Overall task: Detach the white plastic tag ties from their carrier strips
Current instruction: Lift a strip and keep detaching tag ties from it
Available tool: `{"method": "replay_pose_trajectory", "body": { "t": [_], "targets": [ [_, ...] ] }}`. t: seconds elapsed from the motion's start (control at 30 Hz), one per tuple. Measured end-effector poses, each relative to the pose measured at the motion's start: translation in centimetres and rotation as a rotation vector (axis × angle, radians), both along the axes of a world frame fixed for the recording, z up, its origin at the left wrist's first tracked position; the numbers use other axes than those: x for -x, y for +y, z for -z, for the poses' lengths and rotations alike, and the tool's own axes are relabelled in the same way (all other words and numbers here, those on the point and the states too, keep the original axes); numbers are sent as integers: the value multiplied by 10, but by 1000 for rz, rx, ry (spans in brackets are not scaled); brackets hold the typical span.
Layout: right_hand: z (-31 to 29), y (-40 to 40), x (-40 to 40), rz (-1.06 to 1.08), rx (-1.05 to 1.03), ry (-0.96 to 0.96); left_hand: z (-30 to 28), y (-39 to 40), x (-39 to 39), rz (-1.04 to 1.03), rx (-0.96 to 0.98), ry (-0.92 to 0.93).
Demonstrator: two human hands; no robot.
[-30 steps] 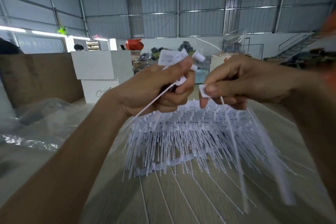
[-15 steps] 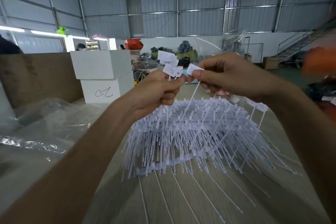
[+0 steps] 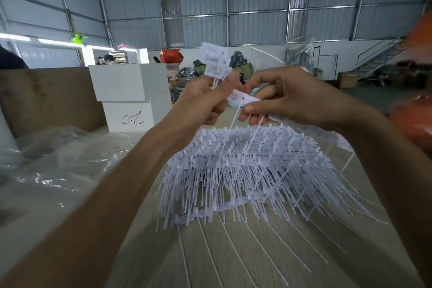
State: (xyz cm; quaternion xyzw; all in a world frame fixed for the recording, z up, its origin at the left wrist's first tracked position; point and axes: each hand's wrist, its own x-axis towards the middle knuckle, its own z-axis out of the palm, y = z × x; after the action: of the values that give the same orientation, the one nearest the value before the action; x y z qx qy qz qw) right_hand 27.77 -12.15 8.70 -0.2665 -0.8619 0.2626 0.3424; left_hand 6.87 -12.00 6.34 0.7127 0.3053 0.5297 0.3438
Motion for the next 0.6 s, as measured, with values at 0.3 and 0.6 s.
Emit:
{"method": "replay_pose_trajectory", "body": {
  "t": [0.3,0.6],
  "targets": [
    [3,3,6,136,-142,-190,-2,-6,0,-290,-302,106],
    [-2,-6,14,464,-668,-454,0,-3,-7,-307,-67,46]
  ]
}}
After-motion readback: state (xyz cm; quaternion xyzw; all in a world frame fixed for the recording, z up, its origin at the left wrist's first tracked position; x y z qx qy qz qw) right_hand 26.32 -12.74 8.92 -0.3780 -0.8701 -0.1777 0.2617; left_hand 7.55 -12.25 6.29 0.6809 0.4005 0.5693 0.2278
